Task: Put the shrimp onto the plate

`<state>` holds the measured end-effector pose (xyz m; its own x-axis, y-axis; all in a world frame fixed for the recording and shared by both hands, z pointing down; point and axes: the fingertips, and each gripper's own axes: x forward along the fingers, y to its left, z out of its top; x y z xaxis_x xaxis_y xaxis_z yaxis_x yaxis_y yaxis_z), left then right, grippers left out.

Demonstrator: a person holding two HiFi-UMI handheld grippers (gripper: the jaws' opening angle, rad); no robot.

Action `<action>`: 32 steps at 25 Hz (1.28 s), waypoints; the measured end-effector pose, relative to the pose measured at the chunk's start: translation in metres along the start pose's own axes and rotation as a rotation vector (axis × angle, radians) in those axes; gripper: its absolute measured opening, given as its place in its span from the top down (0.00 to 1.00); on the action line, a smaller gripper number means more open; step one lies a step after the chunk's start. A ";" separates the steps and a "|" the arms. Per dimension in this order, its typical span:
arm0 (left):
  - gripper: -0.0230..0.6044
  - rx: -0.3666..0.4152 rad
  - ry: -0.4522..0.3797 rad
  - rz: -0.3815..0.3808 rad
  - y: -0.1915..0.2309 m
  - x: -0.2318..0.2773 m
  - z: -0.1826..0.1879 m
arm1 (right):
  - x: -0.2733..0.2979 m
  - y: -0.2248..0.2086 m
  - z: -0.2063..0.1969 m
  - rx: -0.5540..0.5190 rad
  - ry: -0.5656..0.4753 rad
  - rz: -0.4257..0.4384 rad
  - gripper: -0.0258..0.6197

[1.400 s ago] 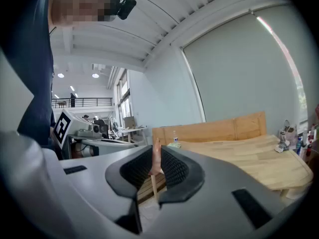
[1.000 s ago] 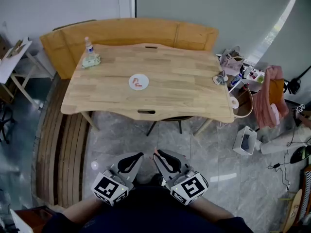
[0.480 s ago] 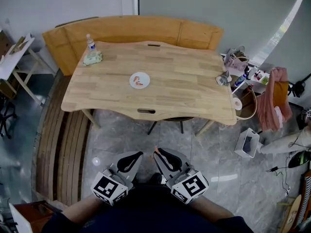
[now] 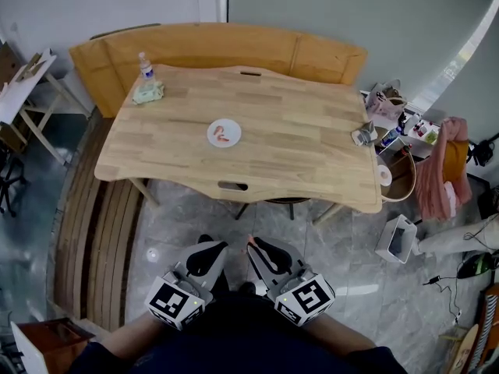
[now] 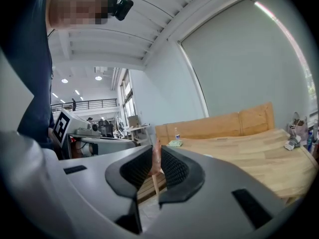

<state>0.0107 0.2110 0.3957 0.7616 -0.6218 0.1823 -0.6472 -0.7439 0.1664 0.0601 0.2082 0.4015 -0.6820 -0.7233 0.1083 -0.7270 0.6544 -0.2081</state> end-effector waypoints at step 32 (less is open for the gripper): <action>0.96 -0.048 0.010 -0.076 0.272 0.138 0.070 | 0.281 -0.173 0.031 0.033 0.115 -0.126 0.87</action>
<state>-0.0584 -0.0945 0.3981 0.8083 -0.5614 0.1774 -0.5886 -0.7761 0.2263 -0.0033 -0.1146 0.4378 -0.5914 -0.7680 0.2459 -0.8057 0.5509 -0.2173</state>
